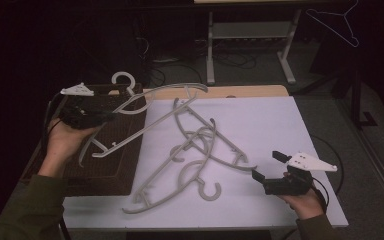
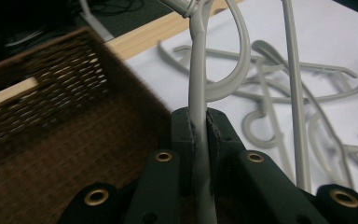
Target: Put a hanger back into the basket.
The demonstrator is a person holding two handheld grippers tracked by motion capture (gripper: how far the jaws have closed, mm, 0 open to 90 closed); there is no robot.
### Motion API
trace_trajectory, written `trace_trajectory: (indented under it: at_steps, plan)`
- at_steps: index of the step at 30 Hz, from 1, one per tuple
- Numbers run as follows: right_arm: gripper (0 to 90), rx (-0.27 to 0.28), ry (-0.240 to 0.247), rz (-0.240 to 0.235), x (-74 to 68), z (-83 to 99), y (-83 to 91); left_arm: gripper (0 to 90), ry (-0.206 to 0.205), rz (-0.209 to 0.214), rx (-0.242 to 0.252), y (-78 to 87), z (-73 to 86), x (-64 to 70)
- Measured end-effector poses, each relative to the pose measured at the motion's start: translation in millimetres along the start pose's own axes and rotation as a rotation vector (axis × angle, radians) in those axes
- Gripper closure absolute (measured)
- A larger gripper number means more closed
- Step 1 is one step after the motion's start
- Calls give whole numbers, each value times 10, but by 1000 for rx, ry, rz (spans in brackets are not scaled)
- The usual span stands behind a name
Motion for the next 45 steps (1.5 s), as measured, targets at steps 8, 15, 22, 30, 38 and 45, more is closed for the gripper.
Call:
trace_trajectory:
  at_steps: [8,15,22,30,38,45]
  plan:
    - [19,-8,1,1,-4,14,-11,830,47,-58,7,177,176,-336]
    - [19,-8,-2,4,0,16,-11,830,75,-111,3,337,331,-582]
    - [19,-9,-3,7,1,17,-12,830,102,-171,-4,517,478,-815]
    - [19,-11,0,9,2,22,-15,830,134,-228,-14,704,632,-1048]
    - [19,-13,1,12,11,28,-18,830,150,-285,-47,772,788,-1232]
    - [19,-13,-2,13,10,30,-23,830,152,-307,-76,754,865,-1290]
Point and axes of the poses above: each handheld gripper's, and its own axes: y roughly backward along the jaws, z roughly out of its underside, x roughly to its right, the point moved 10 cm from there along -y, roughly forward along the jaws
